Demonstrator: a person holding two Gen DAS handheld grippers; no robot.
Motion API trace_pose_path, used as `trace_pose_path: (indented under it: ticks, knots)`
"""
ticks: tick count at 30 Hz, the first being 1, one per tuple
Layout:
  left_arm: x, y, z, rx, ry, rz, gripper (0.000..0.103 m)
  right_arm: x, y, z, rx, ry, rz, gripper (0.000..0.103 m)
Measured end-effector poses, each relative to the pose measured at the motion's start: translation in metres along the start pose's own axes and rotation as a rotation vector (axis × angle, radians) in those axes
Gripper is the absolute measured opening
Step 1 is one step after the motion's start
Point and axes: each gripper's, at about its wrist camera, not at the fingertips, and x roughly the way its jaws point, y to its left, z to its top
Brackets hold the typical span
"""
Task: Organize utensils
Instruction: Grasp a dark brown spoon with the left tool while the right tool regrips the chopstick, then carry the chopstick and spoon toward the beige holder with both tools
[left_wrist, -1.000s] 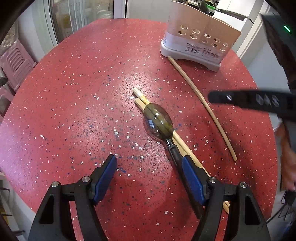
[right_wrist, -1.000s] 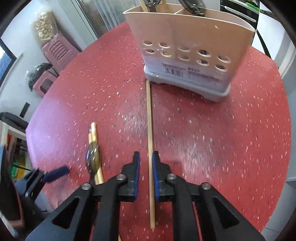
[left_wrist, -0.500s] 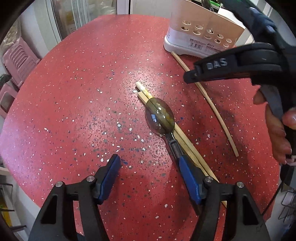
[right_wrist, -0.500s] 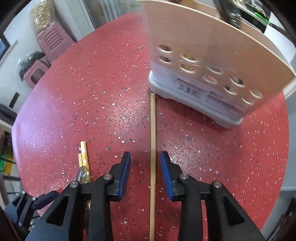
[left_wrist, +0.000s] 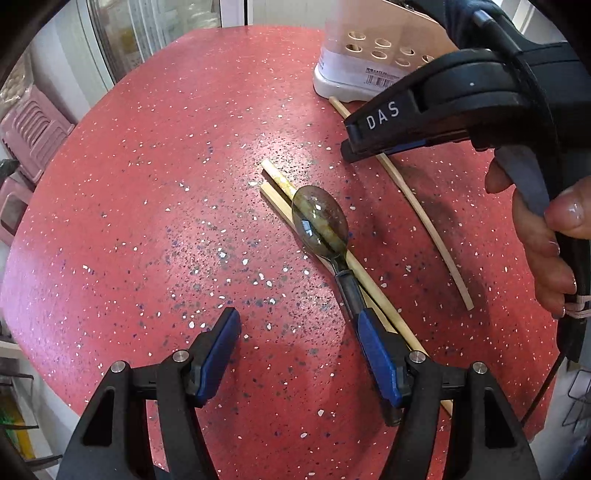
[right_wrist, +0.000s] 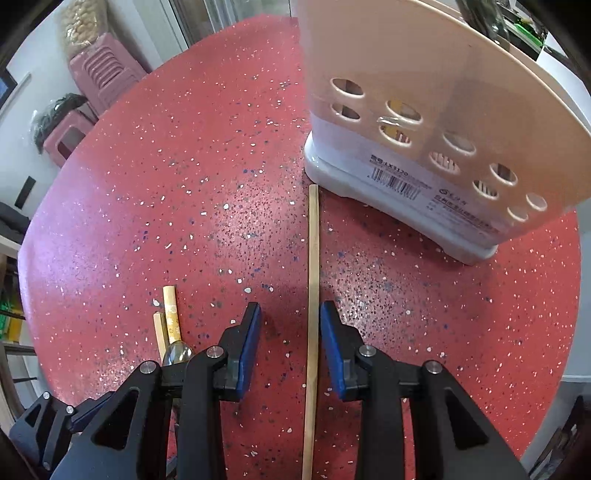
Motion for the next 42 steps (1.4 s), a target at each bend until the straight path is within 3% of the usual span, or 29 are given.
trace_pose_path:
  ticks: [6, 11, 19, 25, 26, 27, 28, 29, 35, 42]
  knots:
    - [-0.003, 0.009, 0.000, -0.009, 0.014, 0.007, 0.086, 0.001, 0.005, -0.001, -0.018, -0.008, -0.004, 0.036]
    - [-0.012, 0.017, -0.004, -0.030, 0.008, -0.053, 0.086, 0.001, 0.002, -0.005, -0.014, -0.013, 0.007, 0.036]
    - [-0.007, 0.002, -0.002, -0.014, 0.031, -0.016, 0.086, -0.001, 0.000, -0.007, -0.019, -0.012, 0.001, 0.036]
    - [-0.005, -0.010, 0.008, 0.047, 0.031, 0.058, 0.058, 0.001, 0.008, -0.006, -0.053, -0.003, -0.039, 0.034]
    - [-0.005, -0.010, 0.010, 0.054, 0.035, 0.054, 0.058, 0.001, 0.009, -0.007, -0.059, -0.003, -0.043, 0.032]
    - [-0.006, -0.009, 0.010, 0.064, 0.034, 0.056, 0.052, 0.000, 0.010, -0.007, -0.061, -0.003, -0.043, 0.024]
    - [-0.007, -0.008, 0.011, 0.071, 0.030, 0.052, 0.043, -0.001, 0.011, -0.007, -0.060, -0.002, -0.044, 0.013]
    - [-0.005, -0.008, 0.014, 0.076, 0.031, 0.036, 0.043, -0.001, 0.012, -0.008, -0.057, 0.000, -0.046, 0.007]
    - [-0.017, 0.011, 0.010, 0.035, -0.032, -0.058, 0.040, -0.012, 0.006, -0.023, -0.028, -0.049, 0.010, 0.006]
    - [-0.051, 0.035, 0.013, -0.020, -0.174, -0.162, 0.040, -0.055, -0.007, -0.056, -0.020, -0.202, 0.132, 0.006]
